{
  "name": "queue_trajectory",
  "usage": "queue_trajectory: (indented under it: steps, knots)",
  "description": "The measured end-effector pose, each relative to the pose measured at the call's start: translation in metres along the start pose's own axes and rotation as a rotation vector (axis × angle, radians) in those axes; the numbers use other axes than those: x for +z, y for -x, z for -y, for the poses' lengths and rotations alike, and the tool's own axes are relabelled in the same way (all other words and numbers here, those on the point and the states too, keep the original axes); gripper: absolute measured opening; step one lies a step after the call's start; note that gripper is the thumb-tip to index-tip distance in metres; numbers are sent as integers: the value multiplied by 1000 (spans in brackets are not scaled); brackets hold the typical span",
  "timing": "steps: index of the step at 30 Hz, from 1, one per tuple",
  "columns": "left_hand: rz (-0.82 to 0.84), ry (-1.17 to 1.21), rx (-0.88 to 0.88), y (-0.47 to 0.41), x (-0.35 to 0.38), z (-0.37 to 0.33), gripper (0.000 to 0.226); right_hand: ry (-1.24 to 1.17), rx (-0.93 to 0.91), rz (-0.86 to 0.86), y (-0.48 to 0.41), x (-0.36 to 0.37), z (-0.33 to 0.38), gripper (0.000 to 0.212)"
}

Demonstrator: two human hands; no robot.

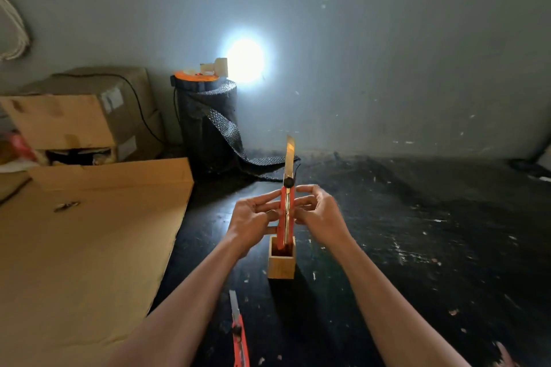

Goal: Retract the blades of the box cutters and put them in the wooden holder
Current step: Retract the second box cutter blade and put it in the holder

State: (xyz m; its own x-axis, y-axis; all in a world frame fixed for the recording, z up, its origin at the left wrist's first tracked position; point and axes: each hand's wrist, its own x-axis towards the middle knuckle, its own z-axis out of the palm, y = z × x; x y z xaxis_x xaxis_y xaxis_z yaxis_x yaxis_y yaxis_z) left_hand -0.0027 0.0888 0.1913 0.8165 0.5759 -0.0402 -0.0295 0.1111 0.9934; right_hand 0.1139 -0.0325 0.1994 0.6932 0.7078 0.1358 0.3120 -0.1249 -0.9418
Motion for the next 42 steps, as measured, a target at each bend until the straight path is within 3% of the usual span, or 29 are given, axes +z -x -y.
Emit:
queue_trajectory:
  steps: [3,8,17,28,42]
  knots:
    - [-4,-21,26,-1,3,-9,46,111,-78,-27,-8,0,16,47]
    - [-9,-42,74,-1,7,-24,46,217,-173,-48,-16,-5,34,33]
    - [-21,26,103,-4,10,-35,43,211,-165,1,-21,-9,33,21]
    - [-14,80,57,-16,4,-45,47,124,-121,-15,-11,-8,19,22]
    - [28,89,-1,-13,16,-48,39,201,-125,-11,-4,-20,12,17]
